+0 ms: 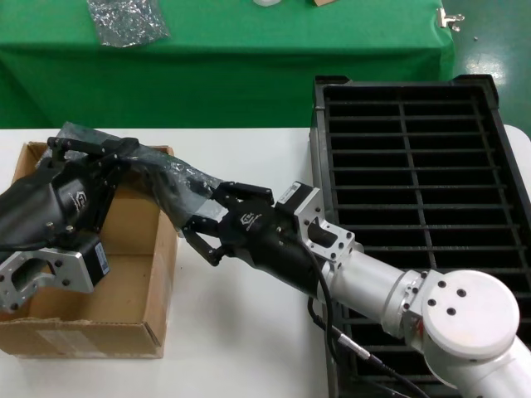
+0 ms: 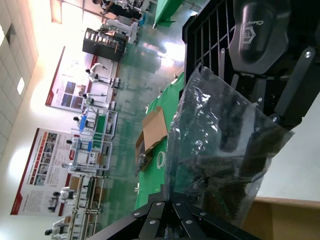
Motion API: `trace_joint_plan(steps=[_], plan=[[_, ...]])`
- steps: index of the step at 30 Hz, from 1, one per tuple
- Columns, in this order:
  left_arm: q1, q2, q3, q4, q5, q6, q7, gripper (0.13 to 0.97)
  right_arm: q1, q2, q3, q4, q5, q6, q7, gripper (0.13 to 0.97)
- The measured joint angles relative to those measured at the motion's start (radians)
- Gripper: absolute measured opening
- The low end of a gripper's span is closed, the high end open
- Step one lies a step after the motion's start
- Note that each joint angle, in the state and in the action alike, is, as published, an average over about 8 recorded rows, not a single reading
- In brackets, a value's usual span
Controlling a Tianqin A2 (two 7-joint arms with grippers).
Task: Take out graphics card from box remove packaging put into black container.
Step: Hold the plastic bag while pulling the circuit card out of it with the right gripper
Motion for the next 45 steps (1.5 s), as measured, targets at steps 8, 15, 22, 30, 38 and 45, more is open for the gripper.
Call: trace_joint_plan(steps=[8,15,22,30,38,45], plan=[[0.0,0.0,0.0,0.0,0.0,0.0,0.0,0.139,0.022,-0.033,0.017,-0.049,0.039,-0.011,-0.024,0.342],[0.0,0.0,0.0,0.0,0.0,0.0,0.0,0.139,0.04,-0.056,0.023,-0.088,0.059,-0.019,-0.04,0.307],[0.0,0.0,0.0,0.0,0.0,0.0,0.0,0.139,0.044,-0.064,0.024,-0.101,0.066,-0.022,-0.049,0.241],[0.0,0.0,0.0,0.0,0.0,0.0,0.0,0.139,0.029,-0.044,0.022,-0.06,0.063,-0.02,-0.04,0.203],[0.0,0.0,0.0,0.0,0.0,0.0,0.0,0.139,-0.018,0.021,0.019,0.056,0.04,-0.012,0.001,0.189],[0.0,0.0,0.0,0.0,0.0,0.0,0.0,0.139,-0.07,0.097,0.026,0.178,0.01,0.004,0.052,0.189]])
